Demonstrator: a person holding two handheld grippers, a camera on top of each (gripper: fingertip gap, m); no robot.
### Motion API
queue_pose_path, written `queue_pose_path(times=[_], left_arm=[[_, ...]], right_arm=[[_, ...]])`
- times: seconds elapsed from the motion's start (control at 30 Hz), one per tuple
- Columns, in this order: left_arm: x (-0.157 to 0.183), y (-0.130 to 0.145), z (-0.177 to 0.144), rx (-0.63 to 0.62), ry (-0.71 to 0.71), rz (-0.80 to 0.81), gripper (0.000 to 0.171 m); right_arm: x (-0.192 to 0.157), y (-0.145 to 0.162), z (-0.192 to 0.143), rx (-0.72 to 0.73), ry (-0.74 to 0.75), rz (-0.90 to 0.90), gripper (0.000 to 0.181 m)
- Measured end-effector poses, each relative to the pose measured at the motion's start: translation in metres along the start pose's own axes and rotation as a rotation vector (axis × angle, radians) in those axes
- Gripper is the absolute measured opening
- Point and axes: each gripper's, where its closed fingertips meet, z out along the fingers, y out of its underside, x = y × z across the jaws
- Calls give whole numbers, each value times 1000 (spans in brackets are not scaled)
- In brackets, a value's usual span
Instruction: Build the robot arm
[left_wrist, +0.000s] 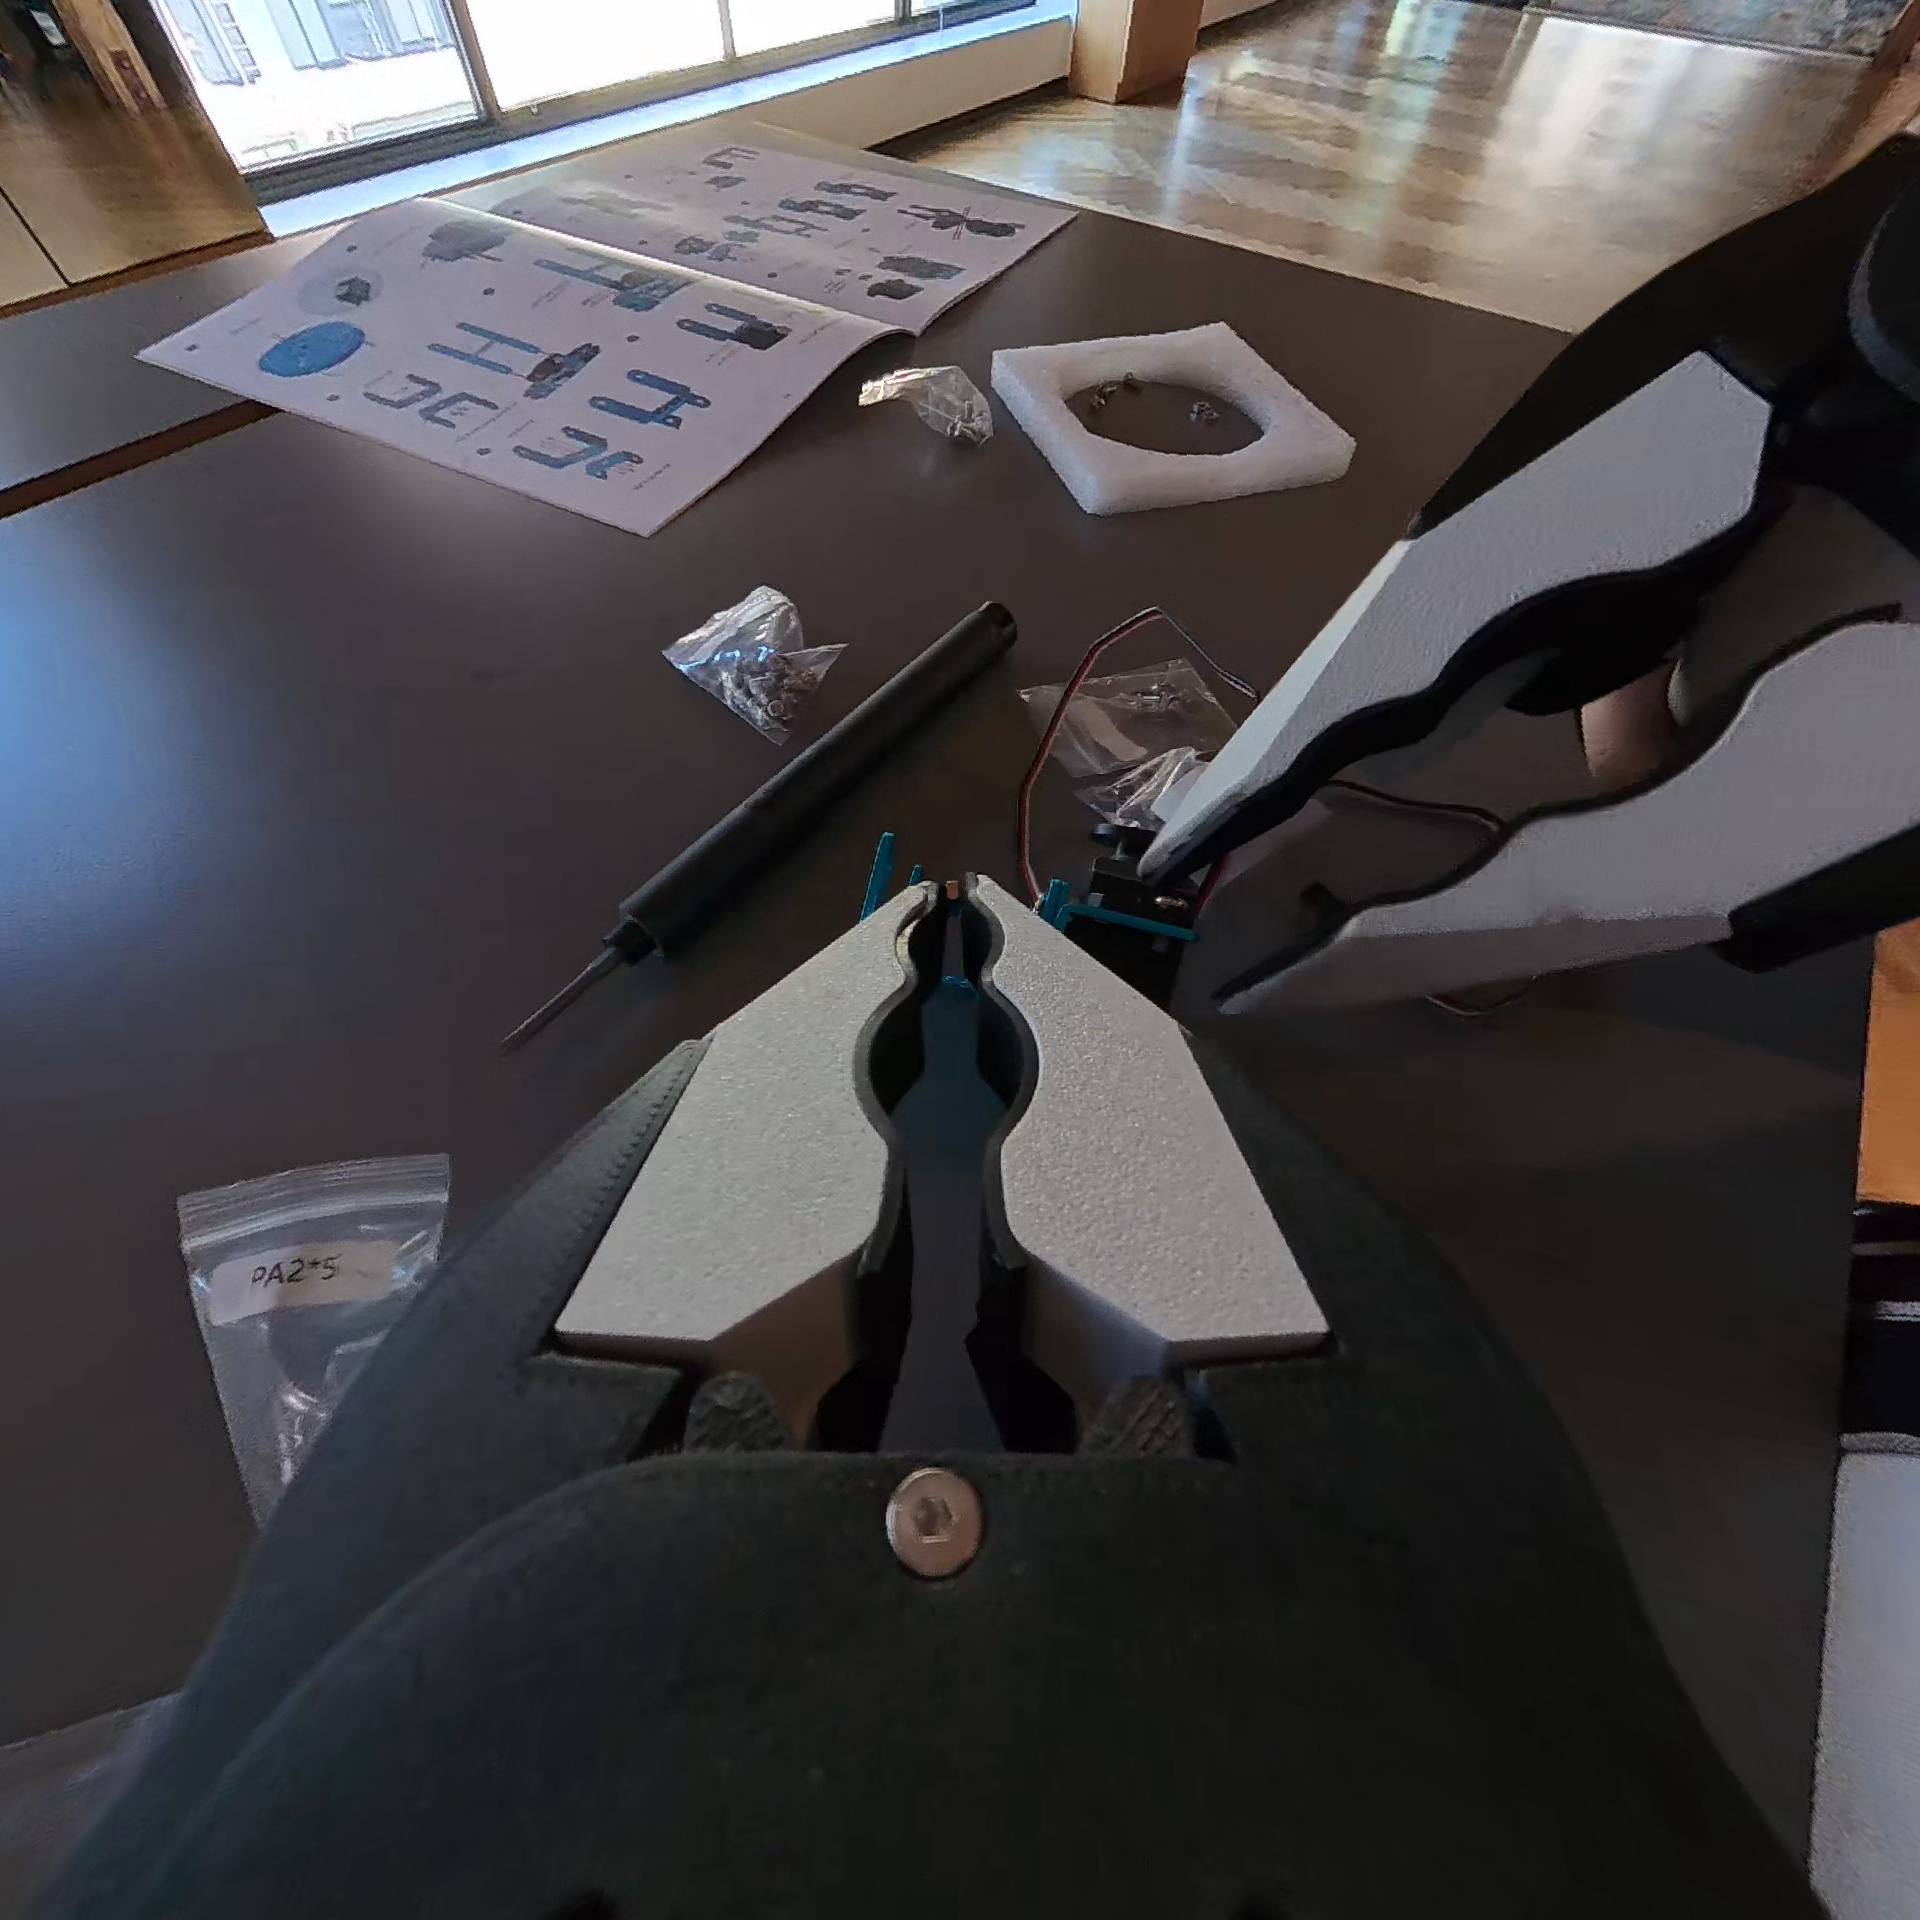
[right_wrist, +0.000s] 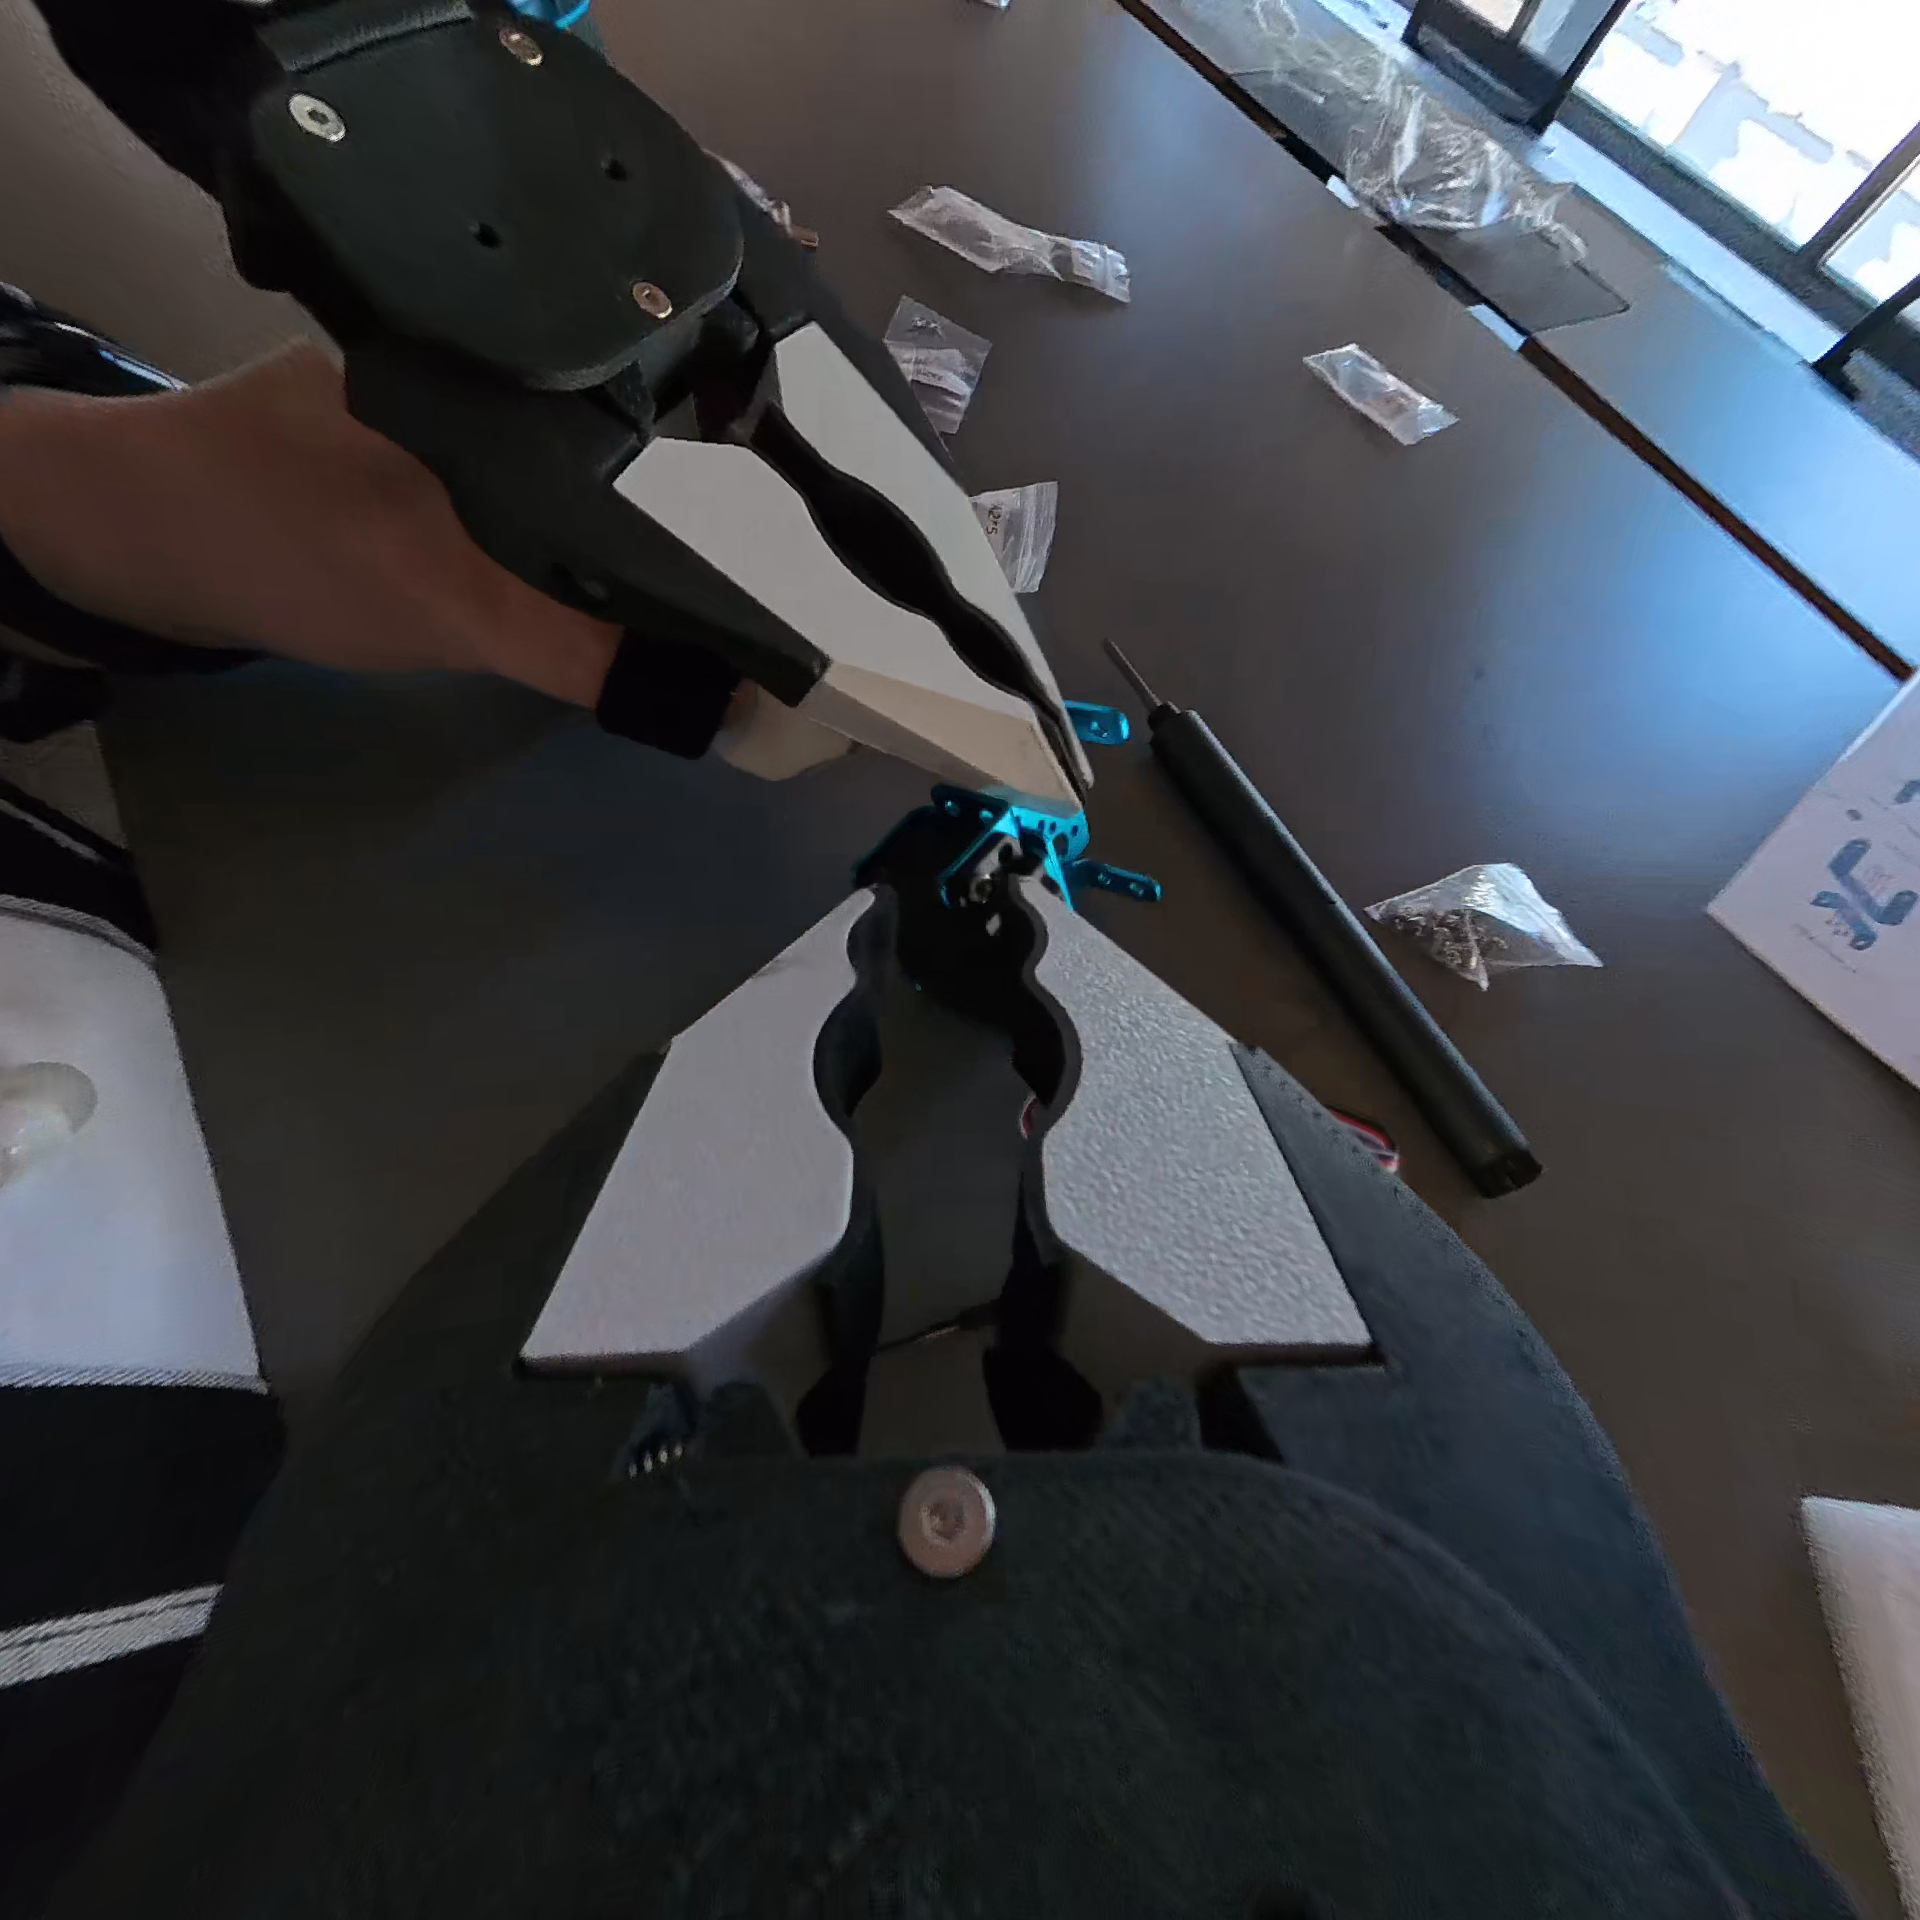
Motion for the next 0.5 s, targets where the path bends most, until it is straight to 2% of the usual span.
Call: queue_pose_path(times=[0.17, 0.27, 0.5], left_arm=[[3, -1, 1, -2, -6, 19, 0], [6, -2, 2, -1, -1, 26, 1], [7, -2, 2, 5, 25, 1, 1]], right_arm=[[1, 2, 0, -25, 141, -129, 21], [-1, 3, -2, -15, 177, -164, 21], [-2, 2, -6, 23, 115, -142, 30]])
